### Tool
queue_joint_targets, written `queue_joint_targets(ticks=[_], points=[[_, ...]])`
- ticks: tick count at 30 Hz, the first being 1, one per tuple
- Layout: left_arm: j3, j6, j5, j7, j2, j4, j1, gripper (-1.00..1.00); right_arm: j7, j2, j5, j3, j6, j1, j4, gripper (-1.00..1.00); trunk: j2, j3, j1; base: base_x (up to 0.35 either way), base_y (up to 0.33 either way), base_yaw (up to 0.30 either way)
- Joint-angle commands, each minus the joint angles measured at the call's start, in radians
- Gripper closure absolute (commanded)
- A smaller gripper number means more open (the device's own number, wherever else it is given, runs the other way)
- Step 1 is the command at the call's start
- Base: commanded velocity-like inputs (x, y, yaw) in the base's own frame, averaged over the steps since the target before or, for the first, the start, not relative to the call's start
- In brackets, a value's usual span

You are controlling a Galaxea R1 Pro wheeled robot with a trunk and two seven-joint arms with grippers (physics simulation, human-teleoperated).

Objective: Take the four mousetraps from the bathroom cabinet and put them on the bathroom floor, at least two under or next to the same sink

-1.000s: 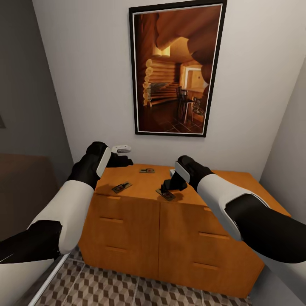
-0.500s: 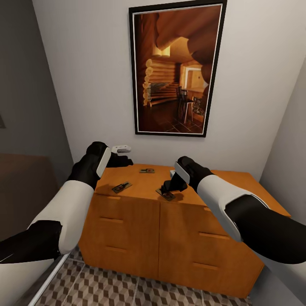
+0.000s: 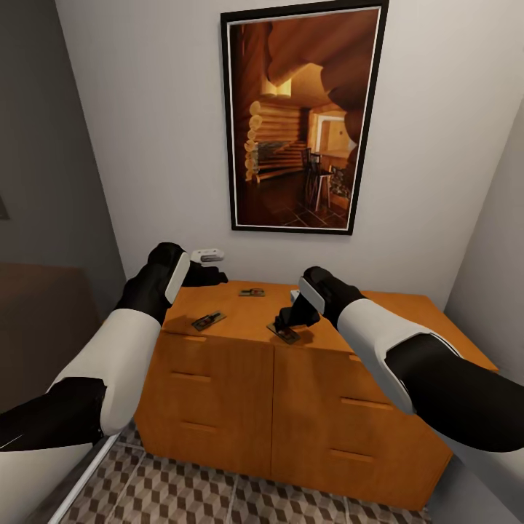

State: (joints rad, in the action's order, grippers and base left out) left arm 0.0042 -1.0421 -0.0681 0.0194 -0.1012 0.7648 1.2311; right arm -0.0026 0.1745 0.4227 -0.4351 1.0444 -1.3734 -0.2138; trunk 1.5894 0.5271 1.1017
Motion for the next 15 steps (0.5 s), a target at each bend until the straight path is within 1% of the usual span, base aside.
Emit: queue_joint_targets(ticks=[1, 5, 12, 15], points=[[0.0, -0.004, -0.005, -0.002, 0.0, 0.001, 0.001, -1.0, -0.001, 0.0, 0.003, -0.004, 0.003, -0.001, -0.001, -1.0, 0.001, 0.001, 0.0, 0.0, 0.0, 0.009], [0.0, -0.004, -0.005, -0.002, 0.0, 0.001, 0.001, -1.0, -0.004, 0.0, 0.002, -0.004, 0.003, -0.001, -0.003, -1.0, 0.001, 0.0, 0.0, 0.0, 0.0, 0.086], [0.0, -0.004, -0.005, -0.001, 0.0, 0.001, 0.001, -1.0, -0.004, 0.0, 0.002, -0.004, 0.003, -0.001, -0.004, -1.0, 0.001, -0.005, 0.0, 0.0, 0.0, 0.214], [0.0, -0.004, -0.005, -0.001, 0.0, 0.001, 0.001, -1.0, -0.004, 0.0, 0.002, -0.004, 0.003, -0.001, -0.004, -1.0, 0.001, -0.006, 0.0, 0.0, 0.0, 0.16]])
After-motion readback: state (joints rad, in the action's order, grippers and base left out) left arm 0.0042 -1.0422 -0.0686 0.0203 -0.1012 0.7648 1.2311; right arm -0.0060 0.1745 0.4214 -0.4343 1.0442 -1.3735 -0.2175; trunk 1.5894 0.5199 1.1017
